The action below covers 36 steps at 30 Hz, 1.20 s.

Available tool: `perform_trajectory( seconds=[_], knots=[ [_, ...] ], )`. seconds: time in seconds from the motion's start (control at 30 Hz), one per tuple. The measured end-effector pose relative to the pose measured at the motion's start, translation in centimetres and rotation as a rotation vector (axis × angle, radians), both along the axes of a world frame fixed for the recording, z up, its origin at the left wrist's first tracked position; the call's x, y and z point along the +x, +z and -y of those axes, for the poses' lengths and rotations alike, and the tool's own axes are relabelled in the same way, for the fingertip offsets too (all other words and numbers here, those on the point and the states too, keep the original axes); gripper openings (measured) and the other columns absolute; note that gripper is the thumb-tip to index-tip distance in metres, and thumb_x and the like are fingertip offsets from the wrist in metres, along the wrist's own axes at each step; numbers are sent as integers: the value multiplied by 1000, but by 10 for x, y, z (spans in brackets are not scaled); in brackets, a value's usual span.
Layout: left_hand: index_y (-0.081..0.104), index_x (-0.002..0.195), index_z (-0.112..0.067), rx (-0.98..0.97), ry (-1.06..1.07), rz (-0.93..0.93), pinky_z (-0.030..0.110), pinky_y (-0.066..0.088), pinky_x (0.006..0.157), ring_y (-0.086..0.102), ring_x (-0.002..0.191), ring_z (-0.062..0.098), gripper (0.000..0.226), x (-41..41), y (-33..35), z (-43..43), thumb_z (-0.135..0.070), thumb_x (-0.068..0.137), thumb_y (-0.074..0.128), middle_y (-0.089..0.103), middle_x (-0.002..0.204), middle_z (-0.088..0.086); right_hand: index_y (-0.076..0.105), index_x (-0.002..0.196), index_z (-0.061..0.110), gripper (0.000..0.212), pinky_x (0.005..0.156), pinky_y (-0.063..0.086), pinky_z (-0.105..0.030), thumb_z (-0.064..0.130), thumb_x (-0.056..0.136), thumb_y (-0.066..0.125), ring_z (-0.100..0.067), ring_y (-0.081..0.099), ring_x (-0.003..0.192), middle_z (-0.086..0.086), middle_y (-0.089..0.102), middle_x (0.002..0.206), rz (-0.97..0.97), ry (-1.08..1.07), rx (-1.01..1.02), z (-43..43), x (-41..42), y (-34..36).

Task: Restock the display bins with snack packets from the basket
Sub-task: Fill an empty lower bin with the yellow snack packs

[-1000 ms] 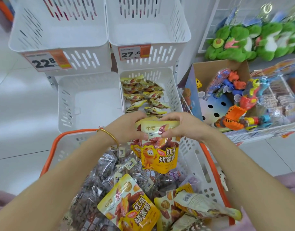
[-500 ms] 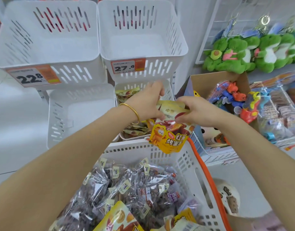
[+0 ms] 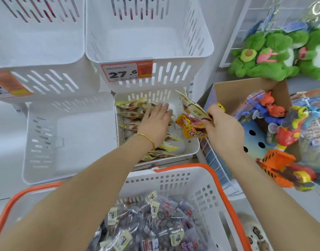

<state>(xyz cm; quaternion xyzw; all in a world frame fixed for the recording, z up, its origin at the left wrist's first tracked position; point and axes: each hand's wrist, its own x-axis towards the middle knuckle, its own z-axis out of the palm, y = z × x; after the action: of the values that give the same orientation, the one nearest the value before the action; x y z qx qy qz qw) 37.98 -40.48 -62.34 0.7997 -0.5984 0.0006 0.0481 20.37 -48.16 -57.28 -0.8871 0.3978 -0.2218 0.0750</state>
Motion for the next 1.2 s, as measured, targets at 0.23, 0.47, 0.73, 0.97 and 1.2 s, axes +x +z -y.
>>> perform_trajectory(
  seconds=[0.23,0.47,0.73,0.97,1.2],
  knots=[
    [-9,149,-21,262,-2,234,54,-4,115,-8,145,24,60,31,-20,33,-47,100,14,-6,158,5,54,92,5,10,45,18,-29,15,93,56,-25,33,55,-12,55,64,44,2,-59,15,25,-30],
    [-13,148,-20,181,104,354,53,-1,116,14,141,30,65,47,-31,17,-47,99,19,19,152,12,52,75,8,21,41,8,-16,-3,74,70,-26,46,40,-7,53,53,-30,-10,-133,14,55,-53],
    [-10,149,-20,156,156,327,59,-1,113,21,136,29,59,45,-34,16,-38,101,18,26,146,11,49,100,8,8,52,36,-32,7,92,50,-35,61,78,-10,61,89,-104,-3,56,6,50,-76],
    [-10,149,-22,130,130,275,60,-1,113,8,143,28,60,40,-33,16,-43,100,17,13,155,10,55,100,12,23,60,44,-32,33,92,52,-30,62,88,-8,64,95,-310,-110,352,12,41,-83],
    [64,103,-14,-225,-177,217,60,27,107,40,132,33,29,25,-44,-3,-35,82,60,49,137,14,48,70,18,44,70,52,-34,58,89,48,-28,64,79,-8,64,83,-425,-119,590,13,46,-74]
  ],
)
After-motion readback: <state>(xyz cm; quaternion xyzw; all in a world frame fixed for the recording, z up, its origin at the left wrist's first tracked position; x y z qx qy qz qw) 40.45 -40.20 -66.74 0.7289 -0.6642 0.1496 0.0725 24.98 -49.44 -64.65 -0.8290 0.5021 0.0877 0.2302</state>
